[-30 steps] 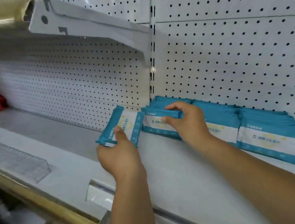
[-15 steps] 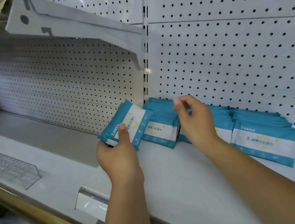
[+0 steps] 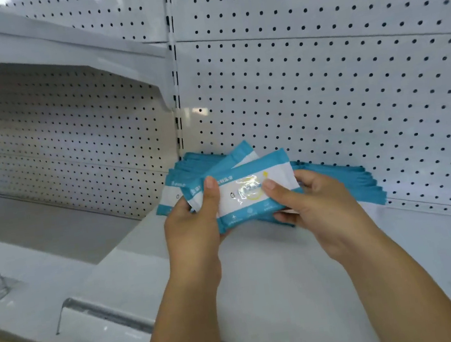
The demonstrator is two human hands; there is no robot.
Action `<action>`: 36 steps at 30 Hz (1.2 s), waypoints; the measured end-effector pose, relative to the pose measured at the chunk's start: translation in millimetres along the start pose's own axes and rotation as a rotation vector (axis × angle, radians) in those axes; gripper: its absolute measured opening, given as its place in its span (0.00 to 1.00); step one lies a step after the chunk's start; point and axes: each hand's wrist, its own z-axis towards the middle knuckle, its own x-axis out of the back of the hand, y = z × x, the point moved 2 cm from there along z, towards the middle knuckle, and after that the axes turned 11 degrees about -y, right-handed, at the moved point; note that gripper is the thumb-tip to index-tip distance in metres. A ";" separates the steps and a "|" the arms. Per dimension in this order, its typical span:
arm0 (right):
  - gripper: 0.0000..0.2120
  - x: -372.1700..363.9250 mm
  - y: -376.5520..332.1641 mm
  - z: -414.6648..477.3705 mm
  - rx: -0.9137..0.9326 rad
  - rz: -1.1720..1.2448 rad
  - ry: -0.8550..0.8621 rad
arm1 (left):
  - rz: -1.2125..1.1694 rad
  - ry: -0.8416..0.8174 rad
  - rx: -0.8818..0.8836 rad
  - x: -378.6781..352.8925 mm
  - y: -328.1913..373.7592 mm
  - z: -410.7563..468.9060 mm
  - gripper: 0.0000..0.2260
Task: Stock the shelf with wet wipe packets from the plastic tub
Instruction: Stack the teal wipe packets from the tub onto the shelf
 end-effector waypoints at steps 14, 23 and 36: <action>0.10 42.8 17.5 -1.8 -0.010 -0.046 0.341 | -0.080 0.288 -0.064 11.0 0.4 -7.9 0.12; 0.15 35.5 48.9 1.6 -0.067 -0.340 0.332 | -0.145 0.323 -0.021 20.2 4.2 -9.0 0.11; 0.21 2.8 33.0 18.8 0.014 -0.824 0.098 | -0.191 0.299 0.028 28.8 8.7 -3.1 0.11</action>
